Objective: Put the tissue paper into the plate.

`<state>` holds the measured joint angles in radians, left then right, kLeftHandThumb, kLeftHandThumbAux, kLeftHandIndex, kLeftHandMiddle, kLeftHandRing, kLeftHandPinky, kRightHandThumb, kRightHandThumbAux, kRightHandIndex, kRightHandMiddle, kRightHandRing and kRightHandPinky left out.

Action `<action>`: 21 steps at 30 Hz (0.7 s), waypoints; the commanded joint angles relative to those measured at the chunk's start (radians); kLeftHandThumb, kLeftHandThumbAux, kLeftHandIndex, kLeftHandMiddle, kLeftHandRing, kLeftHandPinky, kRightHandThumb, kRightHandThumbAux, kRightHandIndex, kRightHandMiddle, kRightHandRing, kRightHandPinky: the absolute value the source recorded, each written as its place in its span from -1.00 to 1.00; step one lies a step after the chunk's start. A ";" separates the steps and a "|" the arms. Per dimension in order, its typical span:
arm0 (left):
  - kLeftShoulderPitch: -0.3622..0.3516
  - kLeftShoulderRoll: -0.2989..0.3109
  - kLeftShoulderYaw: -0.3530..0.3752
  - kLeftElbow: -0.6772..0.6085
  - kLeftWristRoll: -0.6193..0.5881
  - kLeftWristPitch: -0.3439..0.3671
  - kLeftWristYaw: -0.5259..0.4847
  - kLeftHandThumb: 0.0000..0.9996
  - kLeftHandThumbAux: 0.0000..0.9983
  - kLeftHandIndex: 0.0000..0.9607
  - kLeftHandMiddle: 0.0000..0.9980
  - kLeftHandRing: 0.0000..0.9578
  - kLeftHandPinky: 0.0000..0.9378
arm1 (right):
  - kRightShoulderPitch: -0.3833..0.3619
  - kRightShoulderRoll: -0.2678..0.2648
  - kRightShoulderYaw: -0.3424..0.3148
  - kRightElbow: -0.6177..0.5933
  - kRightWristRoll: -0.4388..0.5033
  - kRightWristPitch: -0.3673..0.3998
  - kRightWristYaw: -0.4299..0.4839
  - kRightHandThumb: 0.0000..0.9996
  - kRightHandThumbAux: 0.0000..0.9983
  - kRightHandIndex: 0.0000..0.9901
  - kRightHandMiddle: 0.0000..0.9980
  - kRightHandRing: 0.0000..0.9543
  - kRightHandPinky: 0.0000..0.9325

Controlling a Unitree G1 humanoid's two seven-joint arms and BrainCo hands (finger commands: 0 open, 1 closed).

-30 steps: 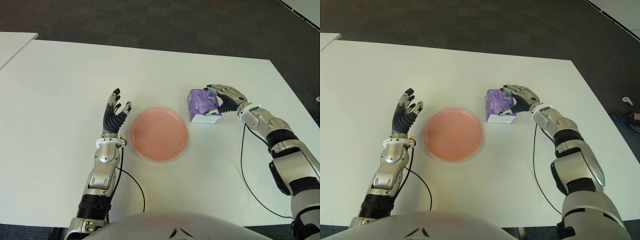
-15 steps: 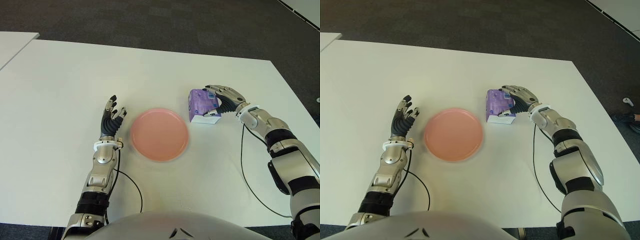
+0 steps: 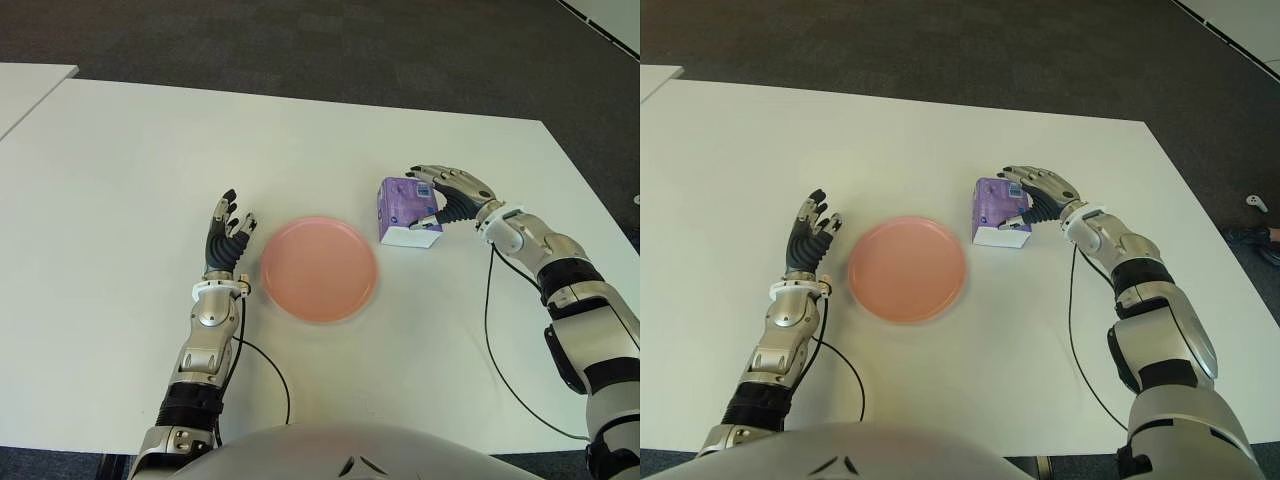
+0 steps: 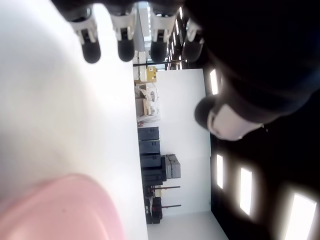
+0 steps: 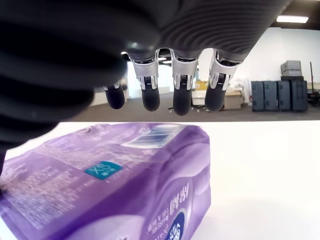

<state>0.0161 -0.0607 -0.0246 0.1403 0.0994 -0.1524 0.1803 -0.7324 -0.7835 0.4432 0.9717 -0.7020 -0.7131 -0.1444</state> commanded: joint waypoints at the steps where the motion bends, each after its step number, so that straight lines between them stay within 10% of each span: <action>1: 0.026 -0.014 -0.024 -0.079 0.006 0.048 -0.012 -0.96 0.23 -1.00 -1.00 -1.00 -1.00 | 0.048 -0.043 -0.052 -0.103 0.066 -0.009 0.089 -0.37 -0.11 -1.00 -1.00 -1.00 -1.00; 21: 0.011 0.020 -0.013 -0.020 0.040 0.011 0.010 -1.00 0.24 -0.97 -0.99 -1.00 -1.00 | 0.194 -0.066 -0.181 -0.344 0.150 0.032 0.202 -0.28 -0.17 -1.00 -1.00 -1.00 -1.00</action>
<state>0.0206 -0.0473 -0.0441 0.0949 0.1348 -0.1426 0.1859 -0.5712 -0.8402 0.2691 0.6508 -0.5480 -0.6852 0.0435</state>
